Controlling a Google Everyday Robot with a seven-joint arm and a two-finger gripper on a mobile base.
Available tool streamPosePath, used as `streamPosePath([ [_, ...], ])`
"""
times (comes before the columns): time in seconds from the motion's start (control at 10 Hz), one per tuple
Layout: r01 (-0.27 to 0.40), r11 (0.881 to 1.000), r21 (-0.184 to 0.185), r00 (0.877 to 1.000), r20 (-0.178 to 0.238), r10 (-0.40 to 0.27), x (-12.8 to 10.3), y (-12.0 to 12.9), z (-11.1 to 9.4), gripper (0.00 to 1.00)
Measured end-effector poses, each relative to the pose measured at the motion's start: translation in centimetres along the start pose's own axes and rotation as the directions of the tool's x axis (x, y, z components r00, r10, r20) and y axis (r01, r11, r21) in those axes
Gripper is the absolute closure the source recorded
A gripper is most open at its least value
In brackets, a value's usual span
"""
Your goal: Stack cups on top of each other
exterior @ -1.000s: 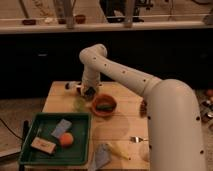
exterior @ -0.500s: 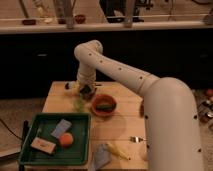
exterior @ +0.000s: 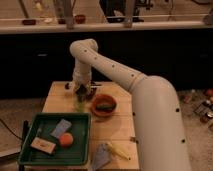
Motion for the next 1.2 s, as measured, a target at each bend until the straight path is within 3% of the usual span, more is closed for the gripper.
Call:
streamPosePath([
  [0.6, 0.004, 1.0, -0.027, 0.999, 0.051, -0.003, 0.0, -1.1, 1.5, 1.0],
  [1.2, -0.04, 0.999, -0.027, 0.998, 0.05, 0.041, 0.3, -0.8, 2.8, 1.0],
])
